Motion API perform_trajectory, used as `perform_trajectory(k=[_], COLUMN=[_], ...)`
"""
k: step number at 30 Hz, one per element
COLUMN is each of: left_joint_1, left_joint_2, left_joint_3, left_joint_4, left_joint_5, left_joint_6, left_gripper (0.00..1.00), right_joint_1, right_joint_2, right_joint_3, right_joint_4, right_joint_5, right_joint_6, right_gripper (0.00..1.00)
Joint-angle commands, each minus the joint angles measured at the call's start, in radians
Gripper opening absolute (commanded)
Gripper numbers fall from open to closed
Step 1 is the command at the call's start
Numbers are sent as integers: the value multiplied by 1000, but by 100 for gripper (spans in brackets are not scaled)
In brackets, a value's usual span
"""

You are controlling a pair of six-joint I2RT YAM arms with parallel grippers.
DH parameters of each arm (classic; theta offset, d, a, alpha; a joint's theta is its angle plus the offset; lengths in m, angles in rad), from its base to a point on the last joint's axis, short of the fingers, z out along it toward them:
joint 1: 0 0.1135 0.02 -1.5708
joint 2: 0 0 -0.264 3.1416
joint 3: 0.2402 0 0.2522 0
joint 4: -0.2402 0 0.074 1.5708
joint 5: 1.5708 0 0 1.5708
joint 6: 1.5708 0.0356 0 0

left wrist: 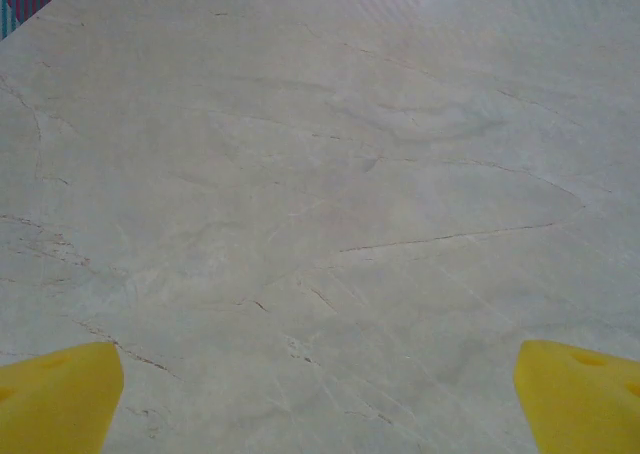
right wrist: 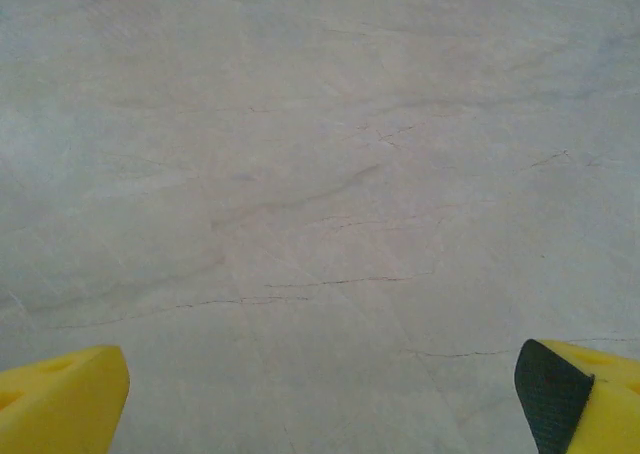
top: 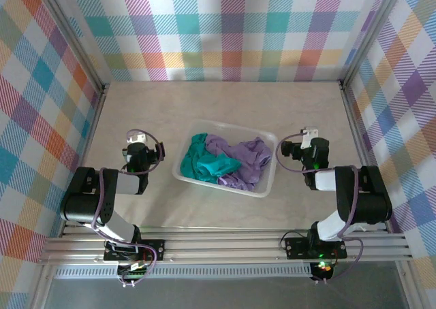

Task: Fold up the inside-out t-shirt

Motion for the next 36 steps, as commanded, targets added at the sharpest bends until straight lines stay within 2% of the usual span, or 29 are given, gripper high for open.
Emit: perform_trajectory(k=[1,28,30,32,34,36], left_joint_1=[-12,-12,-12,-12,-5,0], left_joint_2=[-1,0,-11,-107,-210,-292], left_joint_3=[16,15,20,75,151,190], left_joint_4=[37,35,30,-157,-398,-538], left_joint_5=[-11,-9,-21,-73,-167,-232], left_joint_6=[9,7,6,-21,-102,-178], left_gripper=[100,100,100,100,100,99], right_joint_1=[0,-1,2,2,-3,-9], right_joint_2=[-10,-12,-60,-190,-330,-463], right_joint_3=[4,1,3,23,34,37], right_joint_4=[37,45,5,-146,-299,-404], right_joint_5=[-17,-15,-4,53,166,237], right_joint_6=[12,12,16,42,146,239], right_gripper=[100,100,100,100,100,100])
